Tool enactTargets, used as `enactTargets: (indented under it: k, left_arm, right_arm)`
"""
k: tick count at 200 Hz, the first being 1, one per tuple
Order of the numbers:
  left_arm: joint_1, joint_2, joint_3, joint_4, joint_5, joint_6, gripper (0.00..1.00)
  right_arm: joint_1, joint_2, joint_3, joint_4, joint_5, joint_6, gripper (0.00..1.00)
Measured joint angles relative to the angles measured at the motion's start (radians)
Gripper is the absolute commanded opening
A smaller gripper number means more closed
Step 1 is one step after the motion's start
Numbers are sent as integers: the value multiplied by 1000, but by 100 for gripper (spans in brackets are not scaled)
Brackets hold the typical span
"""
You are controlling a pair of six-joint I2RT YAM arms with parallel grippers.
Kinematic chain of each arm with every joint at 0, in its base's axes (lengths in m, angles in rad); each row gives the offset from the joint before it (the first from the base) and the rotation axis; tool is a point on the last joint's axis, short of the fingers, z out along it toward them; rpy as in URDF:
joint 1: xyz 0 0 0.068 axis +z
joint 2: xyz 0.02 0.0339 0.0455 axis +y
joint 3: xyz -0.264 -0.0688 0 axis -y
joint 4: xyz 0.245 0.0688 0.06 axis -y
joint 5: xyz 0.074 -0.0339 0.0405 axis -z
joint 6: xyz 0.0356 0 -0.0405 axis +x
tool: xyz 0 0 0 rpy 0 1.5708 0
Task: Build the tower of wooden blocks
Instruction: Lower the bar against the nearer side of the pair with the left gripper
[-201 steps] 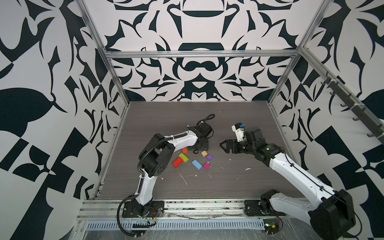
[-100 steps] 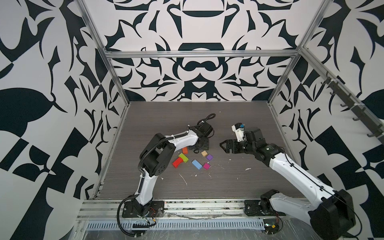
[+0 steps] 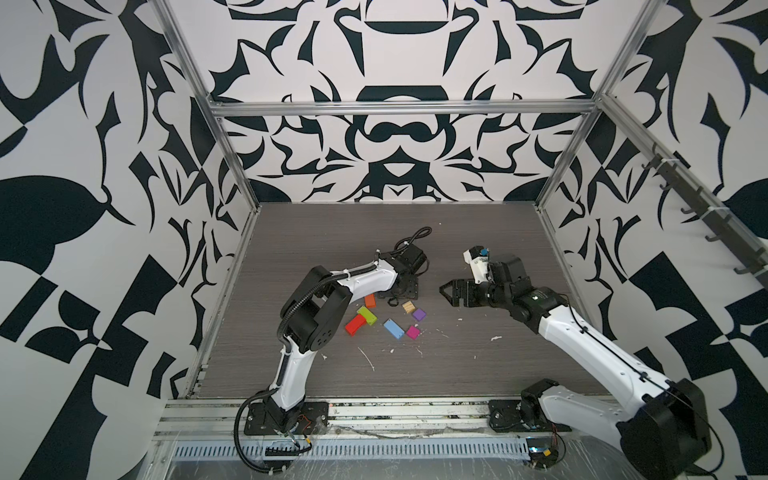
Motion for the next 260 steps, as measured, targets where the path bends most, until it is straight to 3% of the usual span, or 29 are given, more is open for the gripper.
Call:
enactTargets:
  k: [122,260]
  left_arm:
    - [0,7,10,-3,-5,-12,73]
    - [-1,9,12,-6,-7,-18,81]
  right_arm:
    - [0,0,0,0,0,0,96]
    - [0,0,0,0,0,-2,96]
